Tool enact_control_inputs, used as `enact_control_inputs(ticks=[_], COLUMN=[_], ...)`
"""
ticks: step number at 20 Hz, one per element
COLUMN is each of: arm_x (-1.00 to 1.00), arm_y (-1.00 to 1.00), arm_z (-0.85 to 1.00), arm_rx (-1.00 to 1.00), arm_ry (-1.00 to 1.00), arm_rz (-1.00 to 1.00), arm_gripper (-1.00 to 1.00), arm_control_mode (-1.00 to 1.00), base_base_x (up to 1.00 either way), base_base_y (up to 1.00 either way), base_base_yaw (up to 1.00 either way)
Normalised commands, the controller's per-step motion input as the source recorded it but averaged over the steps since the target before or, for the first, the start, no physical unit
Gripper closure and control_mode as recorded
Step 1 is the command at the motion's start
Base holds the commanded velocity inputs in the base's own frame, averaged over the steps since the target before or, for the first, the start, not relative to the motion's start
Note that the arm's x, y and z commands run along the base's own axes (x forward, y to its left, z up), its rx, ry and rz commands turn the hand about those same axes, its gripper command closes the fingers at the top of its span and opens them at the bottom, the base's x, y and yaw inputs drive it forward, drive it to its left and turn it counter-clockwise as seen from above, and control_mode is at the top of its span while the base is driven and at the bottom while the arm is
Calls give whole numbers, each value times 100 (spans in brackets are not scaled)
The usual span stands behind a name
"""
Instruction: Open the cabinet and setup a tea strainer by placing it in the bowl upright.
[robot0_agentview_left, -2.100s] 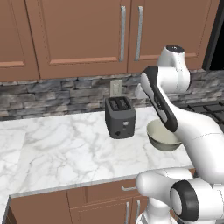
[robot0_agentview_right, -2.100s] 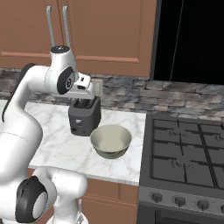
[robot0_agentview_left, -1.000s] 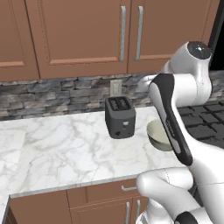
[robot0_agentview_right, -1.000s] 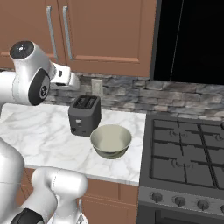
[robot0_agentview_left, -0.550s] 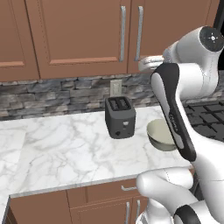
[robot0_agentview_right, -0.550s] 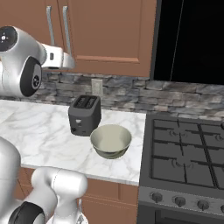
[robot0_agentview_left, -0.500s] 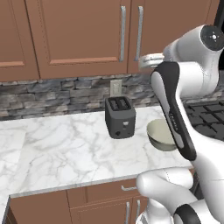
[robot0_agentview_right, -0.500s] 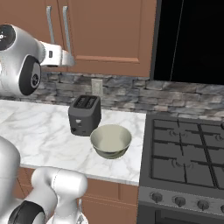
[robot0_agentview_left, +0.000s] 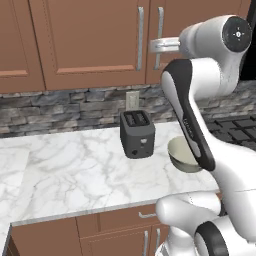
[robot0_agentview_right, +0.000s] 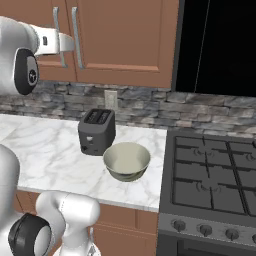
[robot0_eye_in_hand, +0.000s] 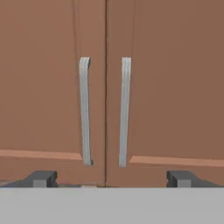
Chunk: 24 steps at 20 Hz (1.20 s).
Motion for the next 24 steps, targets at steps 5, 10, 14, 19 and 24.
enact_control_inputs(ticks=[5, 10, 14, 19, 24], arm_x=[98, 98, 52, 38, 48], arm_y=[4, -24, -24, -11, 0], arm_z=[4, -12, -11, -18, -18], arm_rx=[0, 0, 1, 0, 0], arm_ry=[-2, 12, 13, 15, 9], arm_rz=[-4, -3, 0, 0, 0], arm_gripper=[-100, -100, -100, -100, -100], arm_control_mode=[-100, -100, -100, -100, -100], base_base_x=[0, 0, 0, 0, 0], base_base_y=[0, 0, 0, 0, 0], base_base_yaw=[0, 0, 0, 0, 0])
